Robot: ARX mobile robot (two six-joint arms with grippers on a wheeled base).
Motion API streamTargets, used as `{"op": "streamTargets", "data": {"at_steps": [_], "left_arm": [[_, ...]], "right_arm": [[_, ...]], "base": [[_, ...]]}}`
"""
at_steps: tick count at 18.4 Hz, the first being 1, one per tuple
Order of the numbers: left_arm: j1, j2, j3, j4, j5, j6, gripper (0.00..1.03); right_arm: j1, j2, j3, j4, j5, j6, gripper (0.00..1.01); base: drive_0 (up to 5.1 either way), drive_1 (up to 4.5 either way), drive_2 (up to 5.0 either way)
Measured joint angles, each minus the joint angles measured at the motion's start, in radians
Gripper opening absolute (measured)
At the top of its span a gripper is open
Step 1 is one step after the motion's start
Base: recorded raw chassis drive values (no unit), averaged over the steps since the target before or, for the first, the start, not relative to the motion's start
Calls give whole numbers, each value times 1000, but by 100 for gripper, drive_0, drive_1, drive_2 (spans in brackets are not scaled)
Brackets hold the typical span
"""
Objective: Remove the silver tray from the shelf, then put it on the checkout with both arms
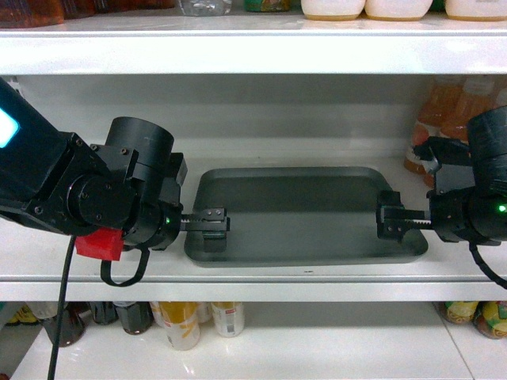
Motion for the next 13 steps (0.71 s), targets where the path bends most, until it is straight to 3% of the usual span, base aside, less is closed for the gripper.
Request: {"op": "streamTargets", "data": {"at_steps": [10,13], "left_arm": [[-2,59,161,-190,-14,-13,98],[-2,68,192,-241,-9,-12,98]], "right_arm": [[1,130,259,-218,32,-32,98],[2,148,275,-253,45,-41,95]], "base": [[0,0,0],[0,0,0]]}}
